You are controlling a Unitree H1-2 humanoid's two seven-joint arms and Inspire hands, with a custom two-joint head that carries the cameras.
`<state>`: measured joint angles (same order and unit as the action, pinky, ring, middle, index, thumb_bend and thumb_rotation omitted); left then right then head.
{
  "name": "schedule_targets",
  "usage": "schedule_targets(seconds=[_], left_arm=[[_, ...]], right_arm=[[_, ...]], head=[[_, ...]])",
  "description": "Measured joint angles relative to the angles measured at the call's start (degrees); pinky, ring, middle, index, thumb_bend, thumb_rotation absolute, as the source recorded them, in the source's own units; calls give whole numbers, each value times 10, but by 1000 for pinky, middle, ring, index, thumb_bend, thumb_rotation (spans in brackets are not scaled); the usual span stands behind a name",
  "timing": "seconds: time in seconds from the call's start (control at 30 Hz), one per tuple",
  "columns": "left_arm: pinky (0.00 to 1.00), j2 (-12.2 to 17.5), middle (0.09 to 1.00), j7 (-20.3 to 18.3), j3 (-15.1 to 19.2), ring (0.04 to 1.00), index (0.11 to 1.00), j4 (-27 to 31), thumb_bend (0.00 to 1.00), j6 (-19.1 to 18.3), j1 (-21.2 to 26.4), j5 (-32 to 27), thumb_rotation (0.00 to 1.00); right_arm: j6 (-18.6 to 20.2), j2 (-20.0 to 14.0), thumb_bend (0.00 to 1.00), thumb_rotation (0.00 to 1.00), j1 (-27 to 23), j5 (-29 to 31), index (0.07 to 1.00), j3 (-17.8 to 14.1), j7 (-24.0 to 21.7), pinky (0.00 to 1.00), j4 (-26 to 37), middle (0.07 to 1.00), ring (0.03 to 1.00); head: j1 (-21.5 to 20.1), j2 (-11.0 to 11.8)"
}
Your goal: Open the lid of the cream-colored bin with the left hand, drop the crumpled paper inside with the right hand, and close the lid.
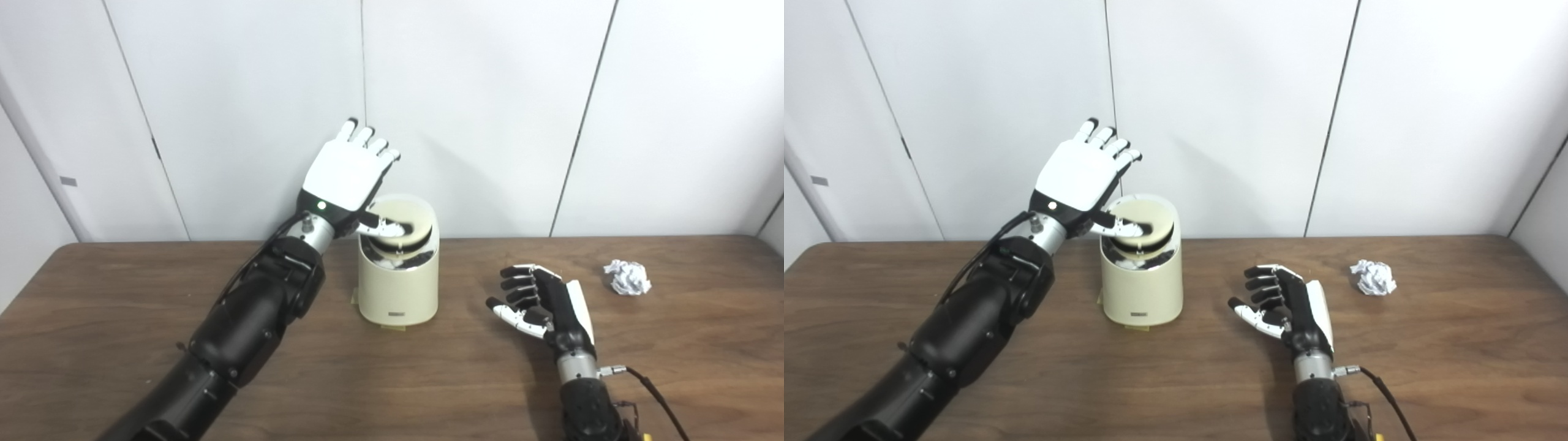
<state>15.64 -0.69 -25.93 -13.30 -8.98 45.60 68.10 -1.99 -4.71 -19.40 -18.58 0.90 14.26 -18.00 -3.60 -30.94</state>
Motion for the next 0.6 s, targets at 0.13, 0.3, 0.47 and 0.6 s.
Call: schedule_targets(seconds=[0.13, 0.3, 0.47, 0.6], left_arm=[[978, -4, 912, -2, 25, 932, 897, 16, 681, -15, 8, -6, 1000], [999, -1, 936, -23, 46, 953, 919, 20, 717, -29, 13, -20, 1000], [1000, 3, 924, -25, 64, 945, 915, 38, 724, -33, 13, -31, 1000], [981, 2, 906, -23, 80, 921, 900, 51, 721, -38, 10, -44, 1000]], right_arm=[[-1, -1, 383, 118, 0, -1, 606, 0, 0, 460, -1, 583, 535], [-1, -1, 391, 116, 0, 0, 609, 0, -1, 465, -1, 585, 540], [-1, -1, 387, 104, 0, 1, 604, -1, -1, 457, -1, 579, 533], [-1, -1, 393, 115, 0, 1, 605, 0, -1, 462, -1, 581, 535]], head=[[1, -2], [1, -2], [1, -2], [-2, 1]])
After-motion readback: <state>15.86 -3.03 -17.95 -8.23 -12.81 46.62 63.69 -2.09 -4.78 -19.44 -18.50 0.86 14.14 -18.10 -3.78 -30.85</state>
